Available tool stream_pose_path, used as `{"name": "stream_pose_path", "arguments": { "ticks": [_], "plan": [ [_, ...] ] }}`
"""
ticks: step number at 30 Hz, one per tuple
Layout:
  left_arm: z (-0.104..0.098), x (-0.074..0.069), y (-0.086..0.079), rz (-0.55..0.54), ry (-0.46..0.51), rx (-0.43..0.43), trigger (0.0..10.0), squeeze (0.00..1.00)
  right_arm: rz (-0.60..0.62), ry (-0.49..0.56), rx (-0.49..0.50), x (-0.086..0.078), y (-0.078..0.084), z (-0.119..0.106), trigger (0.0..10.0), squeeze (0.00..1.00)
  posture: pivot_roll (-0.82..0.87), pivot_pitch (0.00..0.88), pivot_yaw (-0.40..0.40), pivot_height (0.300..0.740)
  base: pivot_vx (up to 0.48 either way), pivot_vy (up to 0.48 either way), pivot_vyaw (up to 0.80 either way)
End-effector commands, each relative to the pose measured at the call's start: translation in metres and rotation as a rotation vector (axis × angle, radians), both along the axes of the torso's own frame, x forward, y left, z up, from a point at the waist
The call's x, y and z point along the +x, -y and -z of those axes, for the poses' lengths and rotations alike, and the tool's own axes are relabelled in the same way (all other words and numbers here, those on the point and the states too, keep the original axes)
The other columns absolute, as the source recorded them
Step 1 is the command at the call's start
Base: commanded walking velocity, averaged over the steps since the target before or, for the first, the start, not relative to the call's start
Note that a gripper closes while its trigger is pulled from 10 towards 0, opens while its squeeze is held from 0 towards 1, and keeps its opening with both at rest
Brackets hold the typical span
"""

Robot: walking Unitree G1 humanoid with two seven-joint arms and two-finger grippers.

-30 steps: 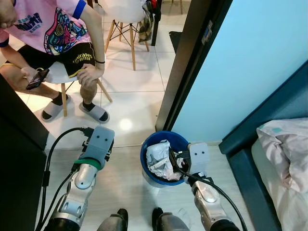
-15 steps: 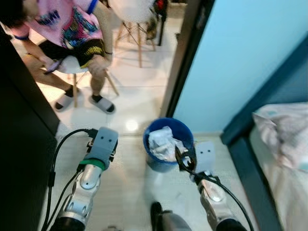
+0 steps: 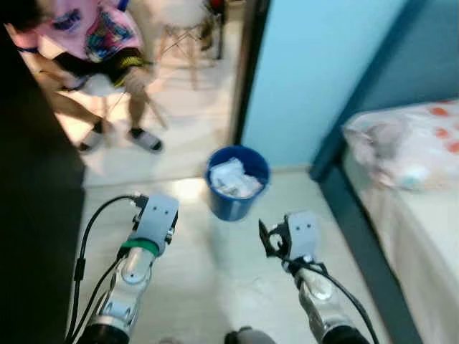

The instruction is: Clean up the room

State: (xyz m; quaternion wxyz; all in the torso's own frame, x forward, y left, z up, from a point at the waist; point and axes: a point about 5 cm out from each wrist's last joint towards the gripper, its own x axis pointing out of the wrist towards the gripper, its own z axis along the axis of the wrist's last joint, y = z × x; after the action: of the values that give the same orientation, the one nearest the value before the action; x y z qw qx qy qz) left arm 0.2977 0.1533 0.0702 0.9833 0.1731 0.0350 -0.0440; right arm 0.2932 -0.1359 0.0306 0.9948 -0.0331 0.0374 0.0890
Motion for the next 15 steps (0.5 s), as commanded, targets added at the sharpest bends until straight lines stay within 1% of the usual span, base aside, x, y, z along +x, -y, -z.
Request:
{"name": "stream_pose_path", "arguments": {
  "ticks": [1, 6, 9, 15],
  "plan": [
    [0.0047, -0.0006, 0.0005, 0.001, -0.029, -0.012, 10.0, 0.0, -0.003, -0.035, 0.0, -0.0044, -0.0019, 0.0069, 10.0, 0.0, -0.07, 0.088, 0.015, 0.74, 0.0, 0.0, -0.8],
    [0.0051, 0.0004, 0.001, -0.007, -0.034, -0.041, 10.0, 0.0, -0.005, -0.038, -0.002, -0.0042, -0.0011, 0.0069, 10.0, 0.0, -0.07, 0.088, 0.012, 0.74, 0.0, 0.0, -0.8],
    [0.0092, 0.001, -0.0007, -0.032, -0.064, -0.06, 10.0, 0.0, -0.003, -0.035, -0.004, -0.0028, -0.0003, 0.0056, 10.0, 0.0, -0.07, 0.087, 0.01, 0.74, 0.0, 0.0, -0.8],
    [0.0118, 0.0011, -0.0003, -0.025, -0.083, -0.074, 10.0, 0.0, -0.002, -0.029, -0.007, -0.0022, -0.0002, 0.0045, 10.0, 0.0, -0.07, 0.088, 0.01, 0.74, 0.0, 0.0, -0.8]
  ]
}}
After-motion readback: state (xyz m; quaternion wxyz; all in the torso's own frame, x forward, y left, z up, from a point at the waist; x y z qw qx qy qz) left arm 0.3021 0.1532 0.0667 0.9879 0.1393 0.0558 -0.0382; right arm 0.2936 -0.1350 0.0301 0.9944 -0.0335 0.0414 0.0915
